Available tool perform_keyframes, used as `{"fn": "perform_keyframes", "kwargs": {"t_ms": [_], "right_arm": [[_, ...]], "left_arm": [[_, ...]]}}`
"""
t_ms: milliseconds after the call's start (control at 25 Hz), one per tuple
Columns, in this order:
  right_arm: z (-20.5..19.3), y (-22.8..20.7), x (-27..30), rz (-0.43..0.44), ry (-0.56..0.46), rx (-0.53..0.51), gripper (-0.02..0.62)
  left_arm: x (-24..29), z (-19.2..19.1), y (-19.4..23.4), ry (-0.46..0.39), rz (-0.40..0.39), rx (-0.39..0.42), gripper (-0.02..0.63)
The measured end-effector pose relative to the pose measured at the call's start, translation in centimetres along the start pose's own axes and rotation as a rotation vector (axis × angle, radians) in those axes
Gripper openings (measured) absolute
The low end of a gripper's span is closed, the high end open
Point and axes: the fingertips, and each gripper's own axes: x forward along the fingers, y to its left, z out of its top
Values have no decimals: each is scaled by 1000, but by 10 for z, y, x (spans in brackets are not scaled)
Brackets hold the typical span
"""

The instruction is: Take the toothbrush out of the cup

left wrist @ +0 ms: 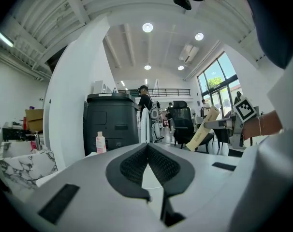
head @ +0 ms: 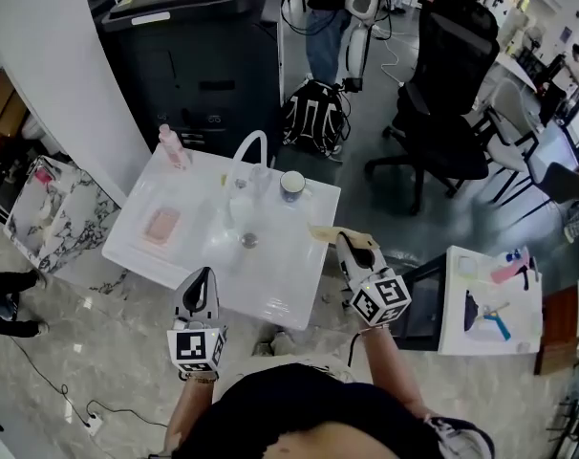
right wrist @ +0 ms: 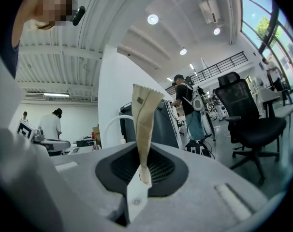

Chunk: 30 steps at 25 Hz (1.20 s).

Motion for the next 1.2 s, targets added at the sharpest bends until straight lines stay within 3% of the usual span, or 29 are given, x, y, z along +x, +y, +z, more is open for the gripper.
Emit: {"fn": "perform_keyframes", "kwargs": {"t_ms": [480,1200], "right_arm": [[-23,17,-21,-34,25,60,35],[-43,35,-23,-53,117,-66,35]], "left_arm": [[-1,-2,-8,7,-35,0,2],[-8,-5,1,20,-20,1,2]]}}
